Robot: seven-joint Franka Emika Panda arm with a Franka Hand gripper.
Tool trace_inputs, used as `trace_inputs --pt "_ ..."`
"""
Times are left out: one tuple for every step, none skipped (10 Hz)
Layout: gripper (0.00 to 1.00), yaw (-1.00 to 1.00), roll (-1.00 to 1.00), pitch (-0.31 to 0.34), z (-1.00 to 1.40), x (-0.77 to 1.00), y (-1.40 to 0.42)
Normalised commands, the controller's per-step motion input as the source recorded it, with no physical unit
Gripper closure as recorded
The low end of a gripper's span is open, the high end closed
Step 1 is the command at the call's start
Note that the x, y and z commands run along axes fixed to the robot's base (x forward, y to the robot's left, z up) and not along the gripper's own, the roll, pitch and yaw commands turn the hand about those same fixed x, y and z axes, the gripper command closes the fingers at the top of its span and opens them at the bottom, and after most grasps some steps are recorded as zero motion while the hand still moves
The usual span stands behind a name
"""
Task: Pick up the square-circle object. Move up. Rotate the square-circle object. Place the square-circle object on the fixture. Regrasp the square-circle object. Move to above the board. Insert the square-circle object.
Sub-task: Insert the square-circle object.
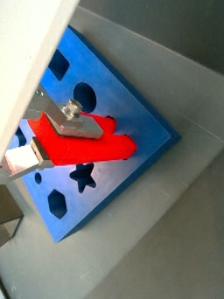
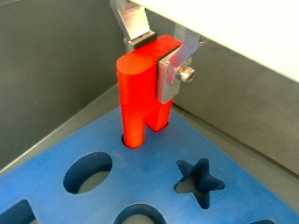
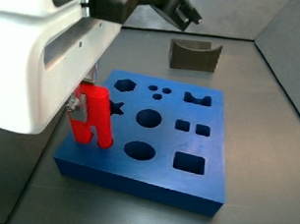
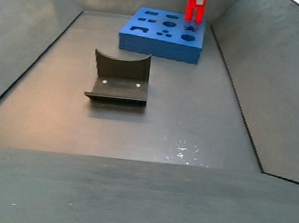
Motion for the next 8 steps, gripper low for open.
trace_inputs --pt "1.00 0.00 0.21 -0.263 -0.60 -0.22 0.00" --pt "1.00 0.00 0.18 -0.274 -0.62 -0.20 -0.01" --pt "1.00 0.00 0.10 -0.246 -0.77 -0.18 0.00" --pt "1.00 0.09 0.00 -0.120 -1.00 0.00 0.05" --pt "1.00 0.41 -0.06 -0.010 -1.00 0.45 0.22" --pt "1.00 0.51 -0.15 0.000 -1.00 0.51 0.21" --pt "1.00 0.31 -0.01 0.000 -1.00 0.24 0.05" --pt "1.00 0.12 0.15 -0.053 -1.00 -0.07 0.00"
